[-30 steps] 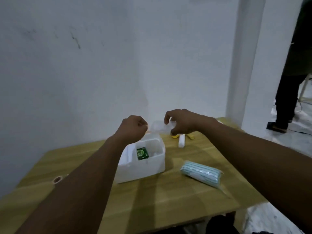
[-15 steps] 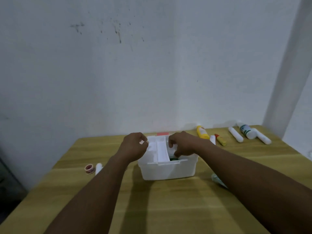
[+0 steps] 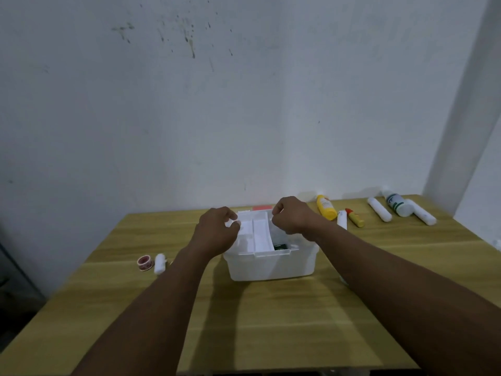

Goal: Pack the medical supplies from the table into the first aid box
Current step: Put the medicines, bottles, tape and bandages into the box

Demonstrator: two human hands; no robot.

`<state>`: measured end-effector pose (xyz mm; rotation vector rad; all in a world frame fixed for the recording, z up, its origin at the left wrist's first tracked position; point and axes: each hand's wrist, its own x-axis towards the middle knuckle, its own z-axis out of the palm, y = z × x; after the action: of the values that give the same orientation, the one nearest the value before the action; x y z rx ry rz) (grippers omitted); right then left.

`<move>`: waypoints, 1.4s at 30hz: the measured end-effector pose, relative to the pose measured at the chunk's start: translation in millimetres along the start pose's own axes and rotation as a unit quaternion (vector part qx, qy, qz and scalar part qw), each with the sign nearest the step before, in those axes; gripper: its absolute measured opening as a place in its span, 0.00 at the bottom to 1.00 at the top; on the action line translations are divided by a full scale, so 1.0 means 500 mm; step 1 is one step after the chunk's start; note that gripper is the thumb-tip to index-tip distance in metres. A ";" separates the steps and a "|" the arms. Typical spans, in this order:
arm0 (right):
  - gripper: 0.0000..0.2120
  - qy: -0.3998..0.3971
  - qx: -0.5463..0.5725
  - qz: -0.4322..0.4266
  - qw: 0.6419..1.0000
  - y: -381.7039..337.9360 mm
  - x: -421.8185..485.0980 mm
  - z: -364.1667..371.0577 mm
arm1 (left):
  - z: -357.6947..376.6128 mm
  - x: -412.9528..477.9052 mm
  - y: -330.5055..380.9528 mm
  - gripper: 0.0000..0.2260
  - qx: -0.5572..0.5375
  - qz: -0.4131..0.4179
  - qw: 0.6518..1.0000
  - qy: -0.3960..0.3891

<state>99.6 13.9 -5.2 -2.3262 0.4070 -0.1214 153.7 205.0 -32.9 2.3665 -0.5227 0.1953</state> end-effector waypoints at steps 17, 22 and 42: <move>0.11 -0.005 -0.050 0.058 0.997 0.158 -0.141 -0.198 | 0.100 -0.048 0.227 0.09 0.004 0.155 0.988 -0.007; 0.25 -0.108 -0.241 0.098 0.959 0.245 -0.215 -0.187 | 0.183 -0.127 0.312 0.08 0.017 0.214 0.975 -0.066; 0.21 -0.095 -0.361 -0.112 0.921 -0.036 -0.109 -0.213 | -0.022 0.015 0.188 0.09 0.033 0.088 0.995 -0.014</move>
<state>30.6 -28.2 85.0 -3.0743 0.0809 0.1786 121.2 146.1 34.0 2.3896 -0.7499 0.2640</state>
